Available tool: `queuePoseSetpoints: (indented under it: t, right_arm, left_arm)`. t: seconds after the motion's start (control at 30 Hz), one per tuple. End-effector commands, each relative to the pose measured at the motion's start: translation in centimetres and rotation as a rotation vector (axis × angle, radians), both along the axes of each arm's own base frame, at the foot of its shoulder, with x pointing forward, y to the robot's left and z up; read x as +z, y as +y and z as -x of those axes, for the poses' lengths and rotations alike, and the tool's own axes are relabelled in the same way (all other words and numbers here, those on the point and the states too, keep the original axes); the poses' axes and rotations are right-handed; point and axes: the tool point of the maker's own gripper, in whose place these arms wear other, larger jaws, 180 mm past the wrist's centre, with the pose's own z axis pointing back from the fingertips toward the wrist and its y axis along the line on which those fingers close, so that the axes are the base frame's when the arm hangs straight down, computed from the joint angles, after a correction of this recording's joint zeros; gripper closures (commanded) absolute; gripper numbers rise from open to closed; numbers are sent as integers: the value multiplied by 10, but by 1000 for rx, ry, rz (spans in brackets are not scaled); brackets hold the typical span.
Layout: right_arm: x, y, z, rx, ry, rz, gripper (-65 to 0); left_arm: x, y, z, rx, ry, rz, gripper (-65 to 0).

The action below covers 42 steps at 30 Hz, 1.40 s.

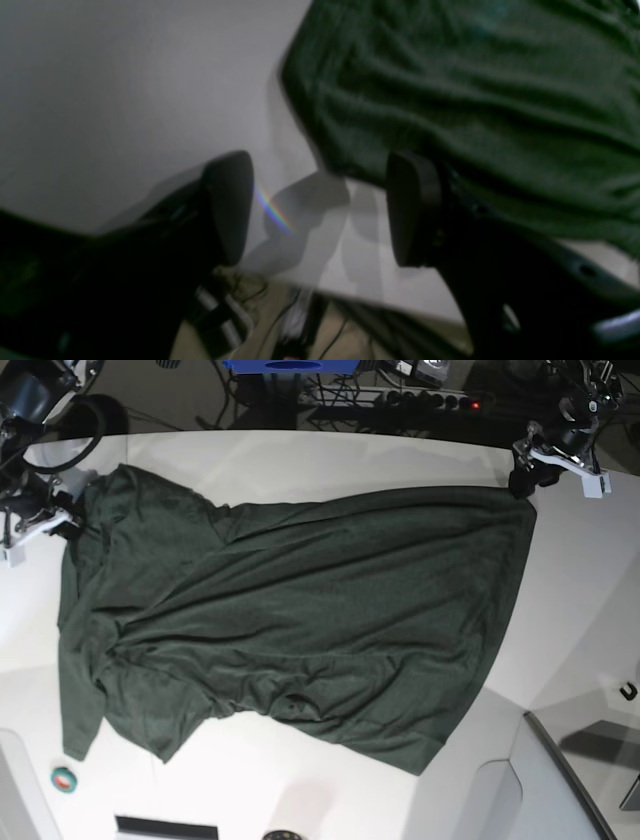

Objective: Layout the t-shirt on the table in an organized manner, then fold the t-shirt properly
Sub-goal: 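Pull the shirt corners apart with both grippers to smooth it, then move the right gripper onto the shirt's edge and grasp the fabric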

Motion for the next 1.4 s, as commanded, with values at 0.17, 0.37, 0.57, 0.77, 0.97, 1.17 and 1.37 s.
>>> queuePoseSetpoints:
  t: [0.17,0.37,0.57,0.77,0.97,1.17,1.37]
  right_arm:
    - [-3,-3,8,27,49,21,-2]
    - [-4,-3,9,30,52,20,-2]
    - [-3,-4,9,31,51,28,-2]
    - [9,-12,11,44,38,79,-2]
    - [41,-23,15,100,42,203,-3]
    - [51,-16,28,231,120,274,-384]
    - [89,14,23,425,48,423,-300]
  left_arm:
    - [-17,-10,-15,15,16,67,-408]
    - [-29,-19,-19,35,28,119,-351]
    - [-26,-15,-27,16,25,95,0]
    - [6,-2,-39,-108,54,-64,0]
    - [35,2,-49,-180,58,-155,0]
    - [34,-6,-50,-189,54,-147,0]
    - [29,-8,-41,-190,73,-140,0]
